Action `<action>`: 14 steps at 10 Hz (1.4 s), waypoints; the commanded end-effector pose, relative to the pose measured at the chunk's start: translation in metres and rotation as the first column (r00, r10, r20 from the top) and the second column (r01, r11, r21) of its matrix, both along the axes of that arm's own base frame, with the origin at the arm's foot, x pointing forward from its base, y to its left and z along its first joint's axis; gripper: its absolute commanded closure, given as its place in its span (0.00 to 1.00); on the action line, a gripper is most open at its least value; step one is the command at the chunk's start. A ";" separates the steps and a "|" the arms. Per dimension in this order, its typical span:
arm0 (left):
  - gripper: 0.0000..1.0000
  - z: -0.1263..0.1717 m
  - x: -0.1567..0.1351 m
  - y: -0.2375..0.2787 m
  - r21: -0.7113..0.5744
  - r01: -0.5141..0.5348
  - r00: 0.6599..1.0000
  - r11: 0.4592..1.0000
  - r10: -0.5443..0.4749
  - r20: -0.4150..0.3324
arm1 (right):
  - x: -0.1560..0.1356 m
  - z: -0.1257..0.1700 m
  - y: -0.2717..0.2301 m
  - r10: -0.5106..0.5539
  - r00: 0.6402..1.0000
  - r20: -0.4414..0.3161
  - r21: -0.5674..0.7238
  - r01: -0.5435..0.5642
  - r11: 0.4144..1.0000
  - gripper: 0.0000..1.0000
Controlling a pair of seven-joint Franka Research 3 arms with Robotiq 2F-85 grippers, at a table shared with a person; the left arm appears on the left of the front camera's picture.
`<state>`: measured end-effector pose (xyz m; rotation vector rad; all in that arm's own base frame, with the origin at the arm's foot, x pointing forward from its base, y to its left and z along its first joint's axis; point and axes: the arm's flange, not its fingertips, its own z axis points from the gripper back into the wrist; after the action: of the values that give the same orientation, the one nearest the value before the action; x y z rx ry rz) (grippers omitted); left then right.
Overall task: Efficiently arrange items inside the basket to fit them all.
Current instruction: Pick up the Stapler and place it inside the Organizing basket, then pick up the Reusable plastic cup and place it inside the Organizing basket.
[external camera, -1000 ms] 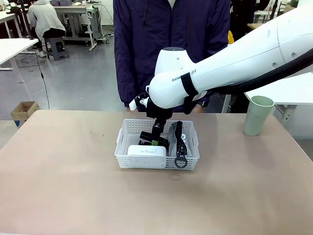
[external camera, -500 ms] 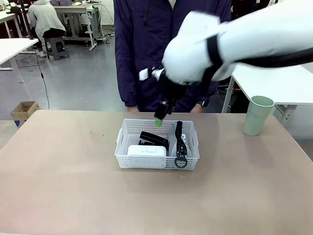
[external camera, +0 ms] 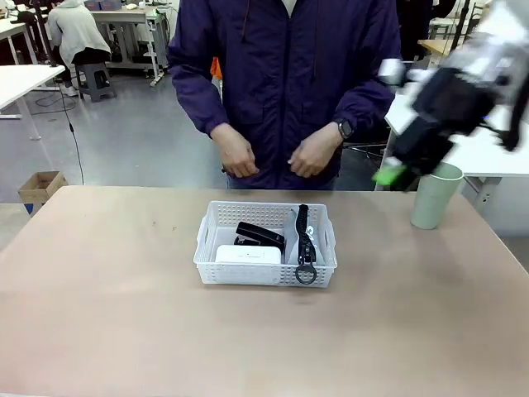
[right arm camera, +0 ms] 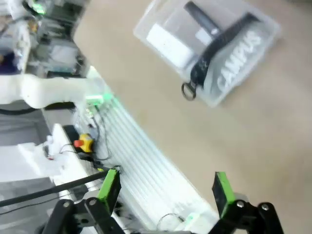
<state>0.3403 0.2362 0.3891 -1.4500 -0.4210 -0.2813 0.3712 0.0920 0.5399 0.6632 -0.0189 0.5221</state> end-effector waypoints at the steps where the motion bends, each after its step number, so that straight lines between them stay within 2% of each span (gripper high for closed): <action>1: 0.00 0.002 -0.002 -0.003 0.006 0.002 1.000 1.000 -0.002 -0.008 | -0.025 -0.017 -0.083 -0.177 0.981 -0.073 0.214 0.189 0.958 0.00; 2: 0.00 0.002 -0.002 -0.003 0.006 0.002 1.000 1.000 -0.002 -0.008 | -0.043 -0.030 -0.126 -0.171 0.978 -0.122 0.353 0.204 0.913 0.00; 3: 0.00 0.002 -0.002 -0.003 0.006 0.002 1.000 1.000 -0.002 -0.008 | -0.059 -0.049 -0.168 -0.282 0.942 -0.181 0.449 0.334 0.829 0.00; 4: 0.00 0.002 -0.002 -0.003 0.006 0.002 1.000 1.000 -0.002 -0.008 | -0.079 -0.070 -0.203 -0.326 0.922 -0.209 0.585 0.385 0.714 0.00; 5: 0.00 0.002 -0.002 -0.003 0.006 0.002 1.000 1.000 -0.002 -0.008 | -0.098 -0.092 -0.225 -0.424 0.873 -0.242 0.635 0.473 0.611 0.00; 6: 0.00 0.002 -0.002 -0.003 0.006 0.002 1.000 1.000 -0.002 -0.008 | -0.107 -0.107 -0.231 -0.419 0.871 -0.256 0.652 0.476 0.591 0.00; 7: 0.00 0.002 -0.002 -0.003 0.006 0.002 1.000 1.000 -0.002 -0.008 | -0.109 -0.117 -0.227 -0.407 0.871 -0.274 0.640 0.482 0.599 0.00; 8: 0.00 0.002 -0.002 -0.003 0.006 0.002 1.000 1.000 -0.002 -0.008 | -0.101 -0.115 -0.210 -0.432 0.857 -0.282 0.547 0.513 0.661 0.00; 9: 0.00 0.002 -0.002 -0.003 0.006 0.002 1.000 1.000 -0.002 -0.008 | -0.115 -0.108 -0.250 -0.436 0.848 -0.301 0.615 0.522 0.591 0.00; 14: 0.00 0.002 -0.002 -0.003 0.006 0.002 1.000 1.000 -0.002 -0.008 | -0.115 -0.108 -0.250 -0.436 0.848 -0.301 0.615 0.522 0.591 0.00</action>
<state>0.3400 0.2358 0.3884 -1.4517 -0.4201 -0.2800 0.2564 -0.1592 0.4284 1.3607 -0.2680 -0.1108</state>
